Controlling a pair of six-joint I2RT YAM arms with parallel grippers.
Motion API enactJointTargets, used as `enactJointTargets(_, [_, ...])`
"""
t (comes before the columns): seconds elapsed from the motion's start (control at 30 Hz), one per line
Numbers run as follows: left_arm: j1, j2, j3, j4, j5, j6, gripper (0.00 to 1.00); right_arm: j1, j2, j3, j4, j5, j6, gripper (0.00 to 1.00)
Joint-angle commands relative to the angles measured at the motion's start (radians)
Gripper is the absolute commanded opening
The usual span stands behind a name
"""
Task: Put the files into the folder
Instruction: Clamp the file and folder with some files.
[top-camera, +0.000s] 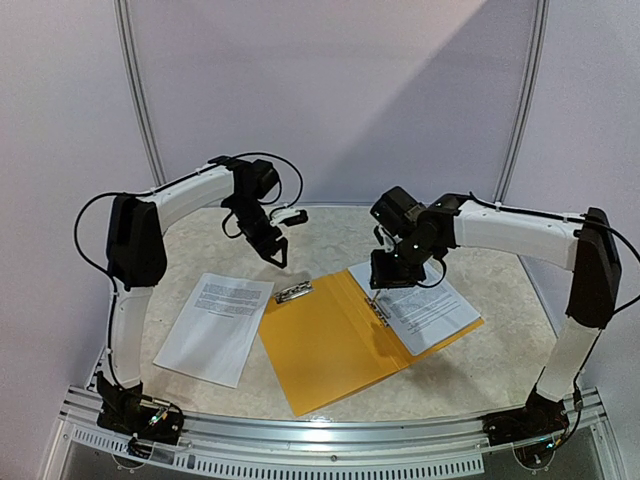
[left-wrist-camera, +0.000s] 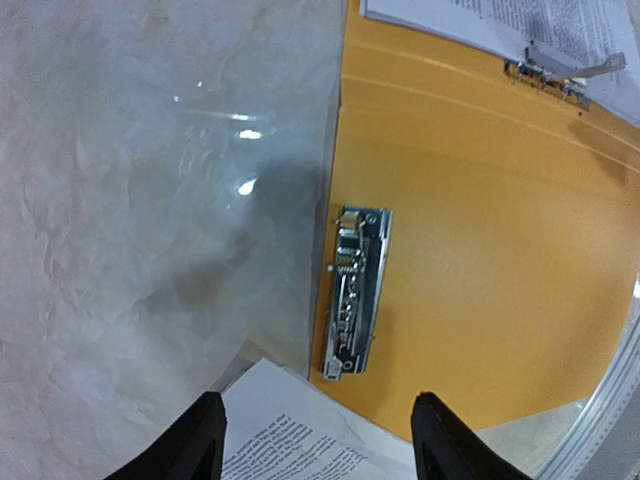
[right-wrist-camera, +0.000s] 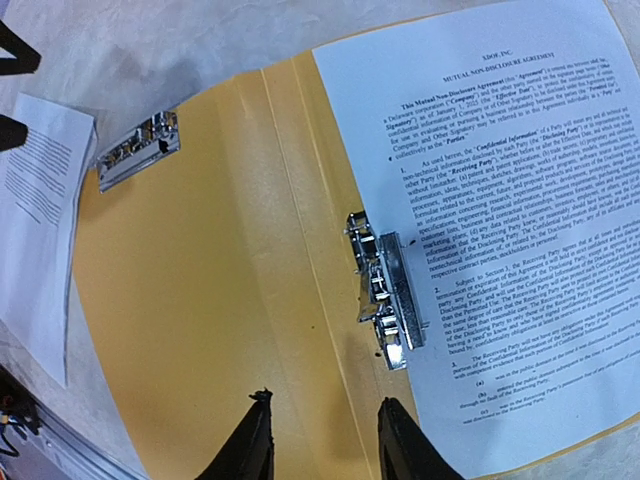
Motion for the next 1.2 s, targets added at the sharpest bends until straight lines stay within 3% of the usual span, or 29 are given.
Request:
enactJointTargets(0.0, [-0.081, 0.053, 0.068, 0.056, -0.013, -0.044, 0.65, -0.023, -0.043, -0.07, 0.06, -0.039, 0.148, 0.34])
enactJointTargets(0.2, [-0.175, 0.112, 0.106, 0.26, -0.081, -0.124, 0.64, -0.069, -0.064, -0.182, 0.218, -0.102, 0.297, 0.27])
enactJointTargets(0.43, [-0.244, 0.196, 0.173, 0.401, -0.144, -0.173, 0.65, -0.08, -0.067, -0.2, 0.297, -0.112, 0.326, 0.26])
enactJointTargets(0.77, [-0.292, 0.283, 0.188, 0.437, -0.24, -0.175, 0.65, -0.086, -0.039, -0.251, 0.372, -0.136, 0.376, 0.25])
enactJointTargets(1.17, [-0.307, 0.273, 0.16, 0.432, -0.238, -0.158, 0.64, -0.095, -0.033, -0.293, 0.383, -0.112, 0.384, 0.13])
